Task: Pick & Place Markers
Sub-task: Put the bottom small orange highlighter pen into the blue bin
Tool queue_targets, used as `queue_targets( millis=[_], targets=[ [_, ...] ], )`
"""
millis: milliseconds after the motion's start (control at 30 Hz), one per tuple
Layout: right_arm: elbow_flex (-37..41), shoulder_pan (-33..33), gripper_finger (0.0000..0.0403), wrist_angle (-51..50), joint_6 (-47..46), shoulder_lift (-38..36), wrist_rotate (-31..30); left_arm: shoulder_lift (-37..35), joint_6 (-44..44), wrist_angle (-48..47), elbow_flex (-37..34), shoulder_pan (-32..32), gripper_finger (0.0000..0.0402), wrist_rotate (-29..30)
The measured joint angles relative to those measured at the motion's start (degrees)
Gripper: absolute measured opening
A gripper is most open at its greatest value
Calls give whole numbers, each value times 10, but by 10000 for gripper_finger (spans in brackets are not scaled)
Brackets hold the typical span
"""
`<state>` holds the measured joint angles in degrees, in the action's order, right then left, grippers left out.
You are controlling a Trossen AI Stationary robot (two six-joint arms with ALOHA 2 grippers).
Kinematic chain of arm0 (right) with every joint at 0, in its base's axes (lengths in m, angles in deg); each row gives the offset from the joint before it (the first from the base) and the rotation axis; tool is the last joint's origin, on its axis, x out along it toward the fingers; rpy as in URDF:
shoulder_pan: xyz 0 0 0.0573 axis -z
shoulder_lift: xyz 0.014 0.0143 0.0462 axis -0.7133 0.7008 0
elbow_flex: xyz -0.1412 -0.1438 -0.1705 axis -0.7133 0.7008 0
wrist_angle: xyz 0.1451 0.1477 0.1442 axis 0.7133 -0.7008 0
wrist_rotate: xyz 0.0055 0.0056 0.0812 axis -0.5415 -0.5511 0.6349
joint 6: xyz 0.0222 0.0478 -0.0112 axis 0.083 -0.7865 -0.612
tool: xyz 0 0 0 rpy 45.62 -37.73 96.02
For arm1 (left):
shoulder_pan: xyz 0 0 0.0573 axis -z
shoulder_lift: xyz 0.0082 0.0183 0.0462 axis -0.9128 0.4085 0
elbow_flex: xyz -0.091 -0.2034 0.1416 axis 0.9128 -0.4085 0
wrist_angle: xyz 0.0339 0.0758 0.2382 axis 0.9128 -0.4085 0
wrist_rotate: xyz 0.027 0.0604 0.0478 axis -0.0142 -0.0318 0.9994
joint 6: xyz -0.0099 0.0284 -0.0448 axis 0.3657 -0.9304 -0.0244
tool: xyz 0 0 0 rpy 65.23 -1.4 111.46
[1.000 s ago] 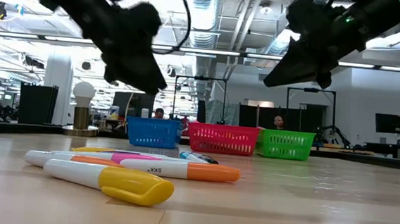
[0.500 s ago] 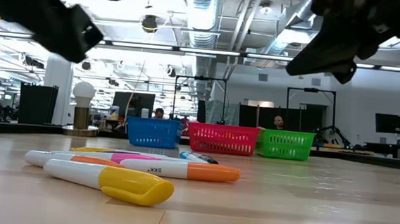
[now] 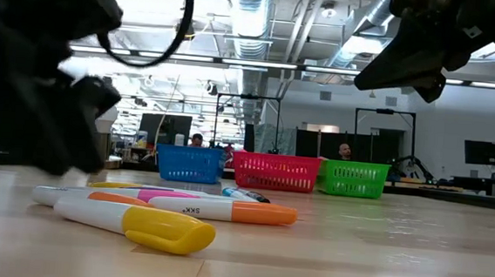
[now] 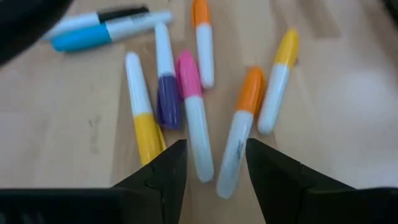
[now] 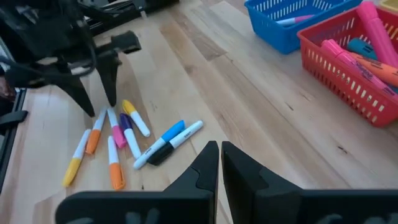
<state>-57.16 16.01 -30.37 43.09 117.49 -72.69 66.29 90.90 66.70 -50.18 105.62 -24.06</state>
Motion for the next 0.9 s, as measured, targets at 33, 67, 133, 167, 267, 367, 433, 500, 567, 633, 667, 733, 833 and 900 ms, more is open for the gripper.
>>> queue_targets(
  millis=[33,67,133,167,267,367,433,500,567,633,667,733,833,900],
  targets=[
    [0,0,11,0,-2,0,0,6,0,0,0,1,163,-1],
    [0,0,11,0,-6,0,0,11,0,1,0,1,163,-4],
    [0,0,11,0,-14,0,1,16,0,3,0,4,163,-8],
    [0,0,11,0,-14,0,1,19,0,4,0,5,163,-8],
    [0,0,11,-2,-14,0,2,25,0,8,0,5,163,-9],
    [0,0,11,-6,-14,0,2,30,0,12,2,5,163,-9],
    [0,0,11,-5,-14,0,2,33,0,15,2,5,163,-7],
    [0,0,11,-5,-14,0,3,38,0,19,2,5,163,-5],
    [0,0,11,-6,-14,0,3,39,1,19,2,5,163,-5],
    [0,0,11,-8,-14,0,3,39,1,19,2,5,163,-6],
    [0,0,11,-10,-14,0,3,38,1,19,2,5,163,-6],
    [0,0,11,-12,-14,0,3,38,1,19,2,5,163,-7],
    [0,0,11,-13,-14,0,3,38,2,18,2,5,163,-7],
    [0,0,11,-15,-14,0,3,38,2,18,2,5,163,-8]
  ],
)
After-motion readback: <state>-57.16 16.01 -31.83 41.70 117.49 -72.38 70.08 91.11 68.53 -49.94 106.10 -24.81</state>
